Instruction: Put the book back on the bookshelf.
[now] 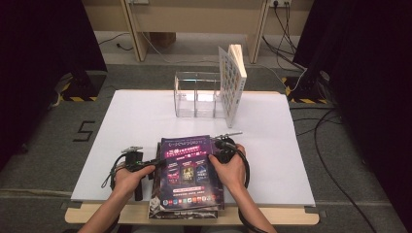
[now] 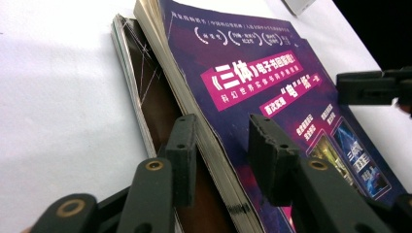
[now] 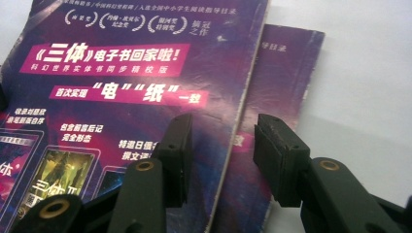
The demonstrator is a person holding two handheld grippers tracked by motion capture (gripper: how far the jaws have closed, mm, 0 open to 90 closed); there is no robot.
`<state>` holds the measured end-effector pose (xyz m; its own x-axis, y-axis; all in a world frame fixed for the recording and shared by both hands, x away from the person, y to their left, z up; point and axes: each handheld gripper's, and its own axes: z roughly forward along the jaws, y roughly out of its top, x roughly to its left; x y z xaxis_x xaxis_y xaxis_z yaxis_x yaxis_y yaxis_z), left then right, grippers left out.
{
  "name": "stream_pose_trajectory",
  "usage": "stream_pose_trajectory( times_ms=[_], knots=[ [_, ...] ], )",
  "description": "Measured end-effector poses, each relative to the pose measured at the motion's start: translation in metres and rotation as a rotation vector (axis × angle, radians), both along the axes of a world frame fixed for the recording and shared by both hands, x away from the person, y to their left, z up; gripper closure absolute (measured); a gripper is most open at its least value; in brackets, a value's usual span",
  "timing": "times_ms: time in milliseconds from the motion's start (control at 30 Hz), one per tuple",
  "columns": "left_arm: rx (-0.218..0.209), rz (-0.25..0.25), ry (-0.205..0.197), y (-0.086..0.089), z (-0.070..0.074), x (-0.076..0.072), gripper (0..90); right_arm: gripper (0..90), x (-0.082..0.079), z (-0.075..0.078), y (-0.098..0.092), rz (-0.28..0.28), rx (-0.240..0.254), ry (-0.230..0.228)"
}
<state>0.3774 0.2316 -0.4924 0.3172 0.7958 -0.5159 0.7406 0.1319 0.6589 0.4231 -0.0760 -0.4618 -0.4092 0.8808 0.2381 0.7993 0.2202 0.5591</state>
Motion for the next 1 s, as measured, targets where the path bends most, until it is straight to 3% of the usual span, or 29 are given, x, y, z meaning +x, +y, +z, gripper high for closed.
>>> stream_pose_trajectory(
  times_ms=[400,500,767,867,1000],
  knots=[
    [-0.035,0.022,-0.049,-0.005,0.009,-0.005,65.2,58.0,-0.003,-0.001,0.007,0.004,-0.005,-0.012],
    [-0.066,0.035,-0.045,-0.007,0.008,-0.004,65.6,58.0,-0.004,-0.001,0.007,-0.001,-0.010,-0.014],
    [-0.042,0.023,-0.035,-0.015,0.003,-0.001,66.6,57.4,-0.007,0.001,0.001,-0.010,-0.027,-0.002],
    [-0.034,0.006,-0.046,-0.020,0.004,-0.001,68.0,57.2,-0.008,0.002,-0.004,-0.011,-0.028,0.001],
    [-0.031,-0.033,-0.031,-0.031,0.002,-0.002,69.6,56.7,-0.009,0.002,-0.013,-0.014,-0.024,0.010]
  ],
)
